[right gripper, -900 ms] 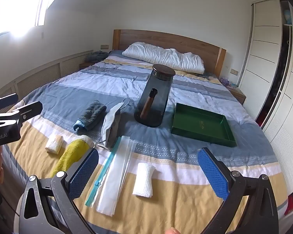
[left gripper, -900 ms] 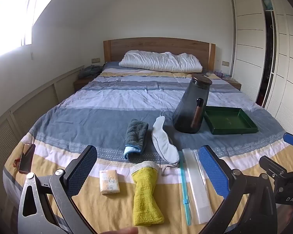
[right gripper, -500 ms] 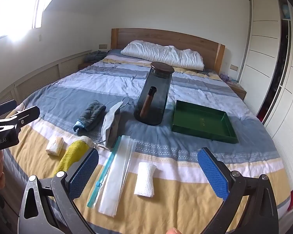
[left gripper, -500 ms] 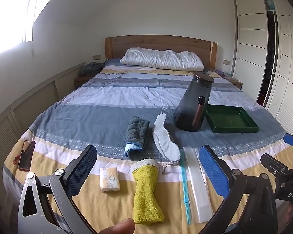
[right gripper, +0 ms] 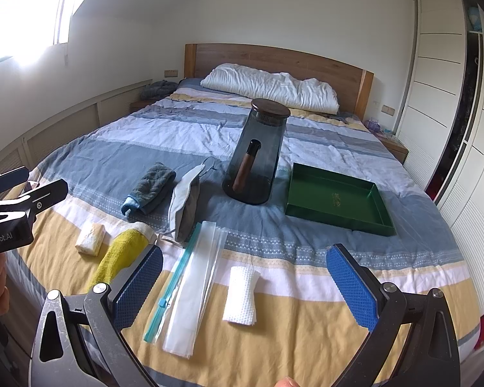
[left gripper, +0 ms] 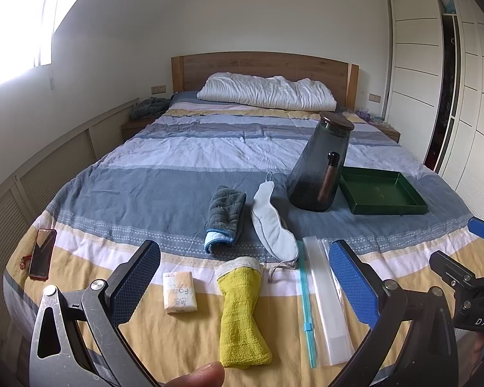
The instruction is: Organize soft objects
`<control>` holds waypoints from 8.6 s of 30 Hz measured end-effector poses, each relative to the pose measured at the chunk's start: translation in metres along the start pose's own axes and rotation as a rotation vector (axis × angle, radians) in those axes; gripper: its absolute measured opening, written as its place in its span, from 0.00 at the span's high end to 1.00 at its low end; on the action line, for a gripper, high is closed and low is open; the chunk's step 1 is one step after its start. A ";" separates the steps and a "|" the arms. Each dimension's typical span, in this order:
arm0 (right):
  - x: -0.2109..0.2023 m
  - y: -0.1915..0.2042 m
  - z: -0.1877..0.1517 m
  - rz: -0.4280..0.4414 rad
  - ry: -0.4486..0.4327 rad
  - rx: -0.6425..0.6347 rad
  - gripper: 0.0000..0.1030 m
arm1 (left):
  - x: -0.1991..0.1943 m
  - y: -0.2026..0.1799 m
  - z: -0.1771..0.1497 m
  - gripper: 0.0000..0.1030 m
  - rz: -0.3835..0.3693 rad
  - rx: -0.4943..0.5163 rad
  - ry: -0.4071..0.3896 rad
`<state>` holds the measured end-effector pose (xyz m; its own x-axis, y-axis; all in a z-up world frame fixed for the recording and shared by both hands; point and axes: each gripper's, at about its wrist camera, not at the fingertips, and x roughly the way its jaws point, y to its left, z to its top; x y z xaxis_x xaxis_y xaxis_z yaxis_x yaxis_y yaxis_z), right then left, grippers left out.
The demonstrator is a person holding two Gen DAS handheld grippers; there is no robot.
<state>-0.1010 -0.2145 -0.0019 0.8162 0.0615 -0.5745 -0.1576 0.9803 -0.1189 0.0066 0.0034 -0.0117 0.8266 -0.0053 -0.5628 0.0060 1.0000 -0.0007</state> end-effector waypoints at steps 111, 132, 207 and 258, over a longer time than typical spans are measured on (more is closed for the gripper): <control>0.225 -0.023 -0.052 -0.002 0.358 0.031 0.00 | 0.150 -0.003 -0.077 0.01 -0.109 0.027 0.466; 0.260 -0.012 -0.058 0.003 0.427 -0.005 0.17 | 0.197 -0.003 -0.092 0.01 -0.086 -0.027 0.577; 0.187 -0.040 -0.012 0.177 0.299 0.027 0.90 | 0.165 -0.001 -0.066 0.86 0.002 -0.011 0.529; 0.294 -0.321 0.088 -0.084 0.207 0.209 0.90 | 0.314 -0.327 0.124 0.86 -0.209 0.162 0.433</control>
<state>0.2385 -0.4948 -0.0609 0.6876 -0.0403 -0.7250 0.0414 0.9990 -0.0163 0.3337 -0.3261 -0.0856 0.4893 -0.1689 -0.8556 0.2621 0.9642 -0.0404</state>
